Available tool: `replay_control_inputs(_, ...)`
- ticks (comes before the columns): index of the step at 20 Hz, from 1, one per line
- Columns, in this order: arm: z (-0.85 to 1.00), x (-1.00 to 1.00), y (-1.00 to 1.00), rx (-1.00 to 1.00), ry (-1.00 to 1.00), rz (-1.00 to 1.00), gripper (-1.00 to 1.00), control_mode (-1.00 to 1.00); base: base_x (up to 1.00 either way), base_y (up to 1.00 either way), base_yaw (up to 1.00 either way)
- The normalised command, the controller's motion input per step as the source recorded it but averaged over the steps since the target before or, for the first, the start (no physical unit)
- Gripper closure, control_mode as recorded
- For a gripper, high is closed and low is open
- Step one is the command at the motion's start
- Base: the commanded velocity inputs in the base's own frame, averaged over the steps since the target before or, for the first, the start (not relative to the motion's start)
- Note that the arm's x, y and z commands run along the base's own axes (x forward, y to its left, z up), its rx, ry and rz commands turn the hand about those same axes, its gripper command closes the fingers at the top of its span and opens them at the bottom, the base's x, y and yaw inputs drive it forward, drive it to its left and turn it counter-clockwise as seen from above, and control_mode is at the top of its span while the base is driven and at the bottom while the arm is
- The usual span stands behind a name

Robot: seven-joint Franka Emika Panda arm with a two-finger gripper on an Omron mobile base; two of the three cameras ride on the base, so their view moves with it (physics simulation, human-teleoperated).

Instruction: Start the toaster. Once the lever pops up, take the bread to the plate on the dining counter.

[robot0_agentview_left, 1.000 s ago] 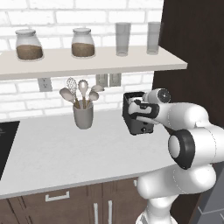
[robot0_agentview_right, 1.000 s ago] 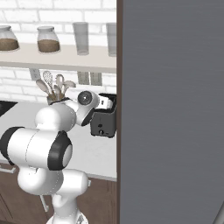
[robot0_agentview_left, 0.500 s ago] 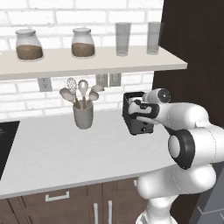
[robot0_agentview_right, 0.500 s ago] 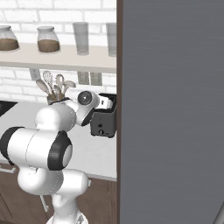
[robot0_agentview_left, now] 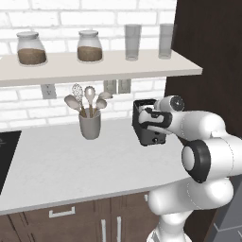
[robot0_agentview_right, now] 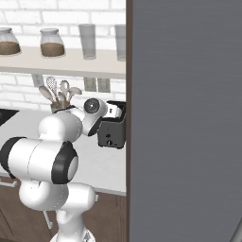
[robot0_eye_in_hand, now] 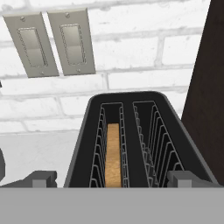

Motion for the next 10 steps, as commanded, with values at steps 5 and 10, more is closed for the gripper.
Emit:
replay_control_inputs(5, 0.0, 0.0, 0.0, 0.0, 0.0, 0.0, -1.0, -1.0, 0.0, 0.0, 0.0)
replay_control_inputs(10, 0.0, 0.0, 0.0, 0.0, 0.0, 0.0, -1.0, -1.0, 0.0, 0.0, 0.0)
